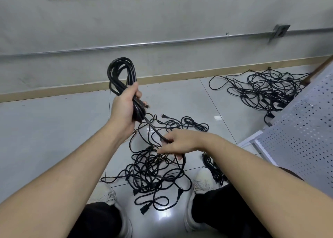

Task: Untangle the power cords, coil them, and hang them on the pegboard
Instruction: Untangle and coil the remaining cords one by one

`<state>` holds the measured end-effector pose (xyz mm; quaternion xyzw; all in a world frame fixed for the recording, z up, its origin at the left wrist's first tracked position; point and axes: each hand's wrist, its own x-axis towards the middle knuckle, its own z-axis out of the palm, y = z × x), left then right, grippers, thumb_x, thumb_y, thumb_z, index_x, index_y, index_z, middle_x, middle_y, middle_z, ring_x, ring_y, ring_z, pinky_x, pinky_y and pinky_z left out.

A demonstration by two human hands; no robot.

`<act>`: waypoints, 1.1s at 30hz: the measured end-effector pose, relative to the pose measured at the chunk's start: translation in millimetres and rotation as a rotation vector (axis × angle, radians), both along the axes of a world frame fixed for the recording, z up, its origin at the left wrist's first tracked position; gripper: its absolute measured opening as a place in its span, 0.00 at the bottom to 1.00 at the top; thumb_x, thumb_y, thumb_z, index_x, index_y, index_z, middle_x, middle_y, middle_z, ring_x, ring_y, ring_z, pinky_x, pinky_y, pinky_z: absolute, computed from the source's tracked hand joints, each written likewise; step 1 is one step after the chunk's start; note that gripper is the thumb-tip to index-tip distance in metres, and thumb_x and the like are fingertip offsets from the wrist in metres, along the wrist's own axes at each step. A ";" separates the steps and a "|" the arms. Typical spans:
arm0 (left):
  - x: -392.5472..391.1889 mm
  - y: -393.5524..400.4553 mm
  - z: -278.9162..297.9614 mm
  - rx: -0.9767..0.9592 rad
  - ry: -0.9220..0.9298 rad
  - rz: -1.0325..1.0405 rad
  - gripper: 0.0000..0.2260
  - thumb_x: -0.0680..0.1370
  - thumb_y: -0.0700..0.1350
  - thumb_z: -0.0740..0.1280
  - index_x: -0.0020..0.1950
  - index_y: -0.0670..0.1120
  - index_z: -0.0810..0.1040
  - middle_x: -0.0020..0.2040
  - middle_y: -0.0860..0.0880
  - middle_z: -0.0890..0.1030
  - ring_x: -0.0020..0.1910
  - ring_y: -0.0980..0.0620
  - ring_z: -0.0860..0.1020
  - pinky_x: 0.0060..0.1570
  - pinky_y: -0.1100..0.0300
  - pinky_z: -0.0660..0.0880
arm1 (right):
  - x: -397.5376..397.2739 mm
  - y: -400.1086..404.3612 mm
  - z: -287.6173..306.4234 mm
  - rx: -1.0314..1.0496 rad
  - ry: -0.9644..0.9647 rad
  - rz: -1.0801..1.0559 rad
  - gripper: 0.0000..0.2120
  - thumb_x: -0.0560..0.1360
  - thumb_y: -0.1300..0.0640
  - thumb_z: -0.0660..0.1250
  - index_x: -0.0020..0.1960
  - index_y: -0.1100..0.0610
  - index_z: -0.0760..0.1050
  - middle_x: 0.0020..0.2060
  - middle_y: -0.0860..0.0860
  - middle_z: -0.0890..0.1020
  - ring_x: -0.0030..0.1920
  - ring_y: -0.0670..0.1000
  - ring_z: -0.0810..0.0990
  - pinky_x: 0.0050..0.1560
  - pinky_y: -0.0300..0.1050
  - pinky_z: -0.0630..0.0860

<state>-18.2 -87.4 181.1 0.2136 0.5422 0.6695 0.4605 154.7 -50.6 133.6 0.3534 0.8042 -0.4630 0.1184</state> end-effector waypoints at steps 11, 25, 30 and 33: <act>-35.0 4.0 -3.7 -0.132 0.311 0.266 0.16 0.78 0.49 0.69 0.33 0.50 0.69 0.27 0.55 0.69 0.36 0.48 0.75 0.36 0.58 0.68 | 32.2 24.7 37.0 0.101 0.028 -0.180 0.18 0.79 0.45 0.68 0.34 0.53 0.75 0.22 0.41 0.73 0.27 0.46 0.70 0.30 0.39 0.68; -26.7 5.0 -15.8 -0.223 0.640 0.111 0.18 0.78 0.51 0.66 0.32 0.51 0.64 0.30 0.51 0.67 0.33 0.49 0.71 0.36 0.55 0.65 | 50.1 43.1 57.4 -0.601 1.010 -0.701 0.18 0.77 0.47 0.63 0.32 0.50 0.62 0.22 0.45 0.59 0.23 0.45 0.57 0.24 0.38 0.59; -13.2 3.0 -25.2 -0.322 0.685 -0.033 0.21 0.80 0.53 0.68 0.31 0.49 0.66 0.27 0.55 0.69 0.33 0.47 0.71 0.37 0.55 0.66 | 40.7 42.7 53.5 -0.514 1.032 -0.761 0.17 0.83 0.50 0.58 0.40 0.55 0.75 0.24 0.46 0.62 0.22 0.43 0.55 0.22 0.35 0.52; -5.7 0.7 -29.0 -0.337 0.563 -0.129 0.18 0.78 0.58 0.71 0.36 0.49 0.74 0.35 0.50 0.76 0.39 0.46 0.78 0.41 0.55 0.69 | 36.3 43.3 53.1 -0.409 1.062 -0.831 0.18 0.84 0.47 0.57 0.42 0.56 0.76 0.24 0.47 0.61 0.24 0.45 0.55 0.23 0.36 0.52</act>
